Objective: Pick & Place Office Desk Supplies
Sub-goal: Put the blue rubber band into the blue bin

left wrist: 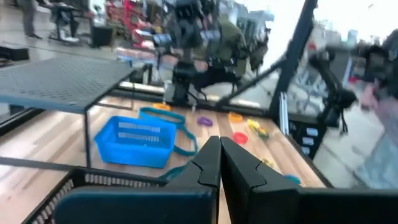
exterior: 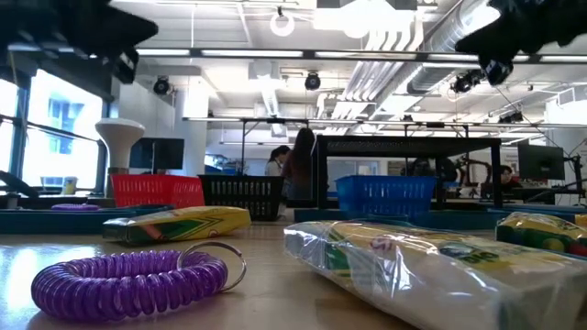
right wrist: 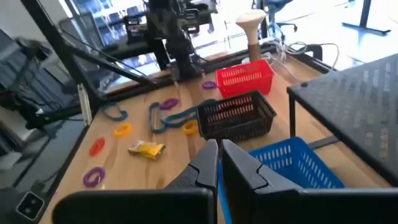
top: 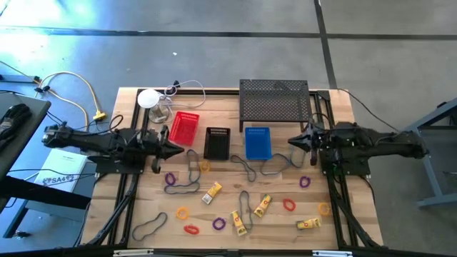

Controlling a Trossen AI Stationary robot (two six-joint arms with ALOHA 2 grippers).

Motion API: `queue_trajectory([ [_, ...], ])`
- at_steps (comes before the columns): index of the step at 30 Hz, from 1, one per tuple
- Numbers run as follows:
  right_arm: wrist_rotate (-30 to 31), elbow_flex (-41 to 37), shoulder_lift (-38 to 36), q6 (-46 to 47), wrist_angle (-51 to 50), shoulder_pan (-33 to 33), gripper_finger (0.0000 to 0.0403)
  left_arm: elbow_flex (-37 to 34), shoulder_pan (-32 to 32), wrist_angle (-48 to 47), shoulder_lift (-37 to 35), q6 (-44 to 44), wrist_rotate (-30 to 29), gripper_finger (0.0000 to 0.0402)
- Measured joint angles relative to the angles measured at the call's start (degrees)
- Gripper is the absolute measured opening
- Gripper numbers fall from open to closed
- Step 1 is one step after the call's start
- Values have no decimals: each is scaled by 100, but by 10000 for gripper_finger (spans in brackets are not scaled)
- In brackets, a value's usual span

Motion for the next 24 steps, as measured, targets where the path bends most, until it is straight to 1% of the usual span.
queue_trajectory([
  [4, -113, 779, 735, 86, -835, 149, 8, 544, -577, -29, 807, 329, -501, 0],
  [6, -21, 1108, 1101, 210, -1245, 326, 8, 868, -894, -268, 1165, 531, -815, 0],
  [8, 149, 1377, 1430, 421, -1702, 565, 8, 1182, -1224, -643, 1491, 591, -1250, 0],
  [11, 486, 1697, 1873, 938, -2218, 978, 8, 1572, -1665, -1191, 1864, 369, -2027, 0],
  [13, 741, 1806, 2108, 1460, -2576, 1281, 8, 1696, -1896, -1340, 2015, 53, -2339, 0],
  [17, 1401, 1820, 2485, 3003, -3400, 1886, 8, 1732, -2208, -1362, 2139, -620, -2362, 0],
  [19, 1577, 1808, 2641, 3899, -3658, 2123, 8, 1732, -2326, -1400, 2188, -857, -2364, 0],
  [21, 1753, 1734, 2826, 4477, -3562, 2308, 8, 1732, -2412, -1402, 2240, -980, -2366, 0],
  [24, 1783, 1700, 3126, 4752, -3166, 2396, 8, 1732, -2472, -1411, 2303, -982, -2366, 0],
])
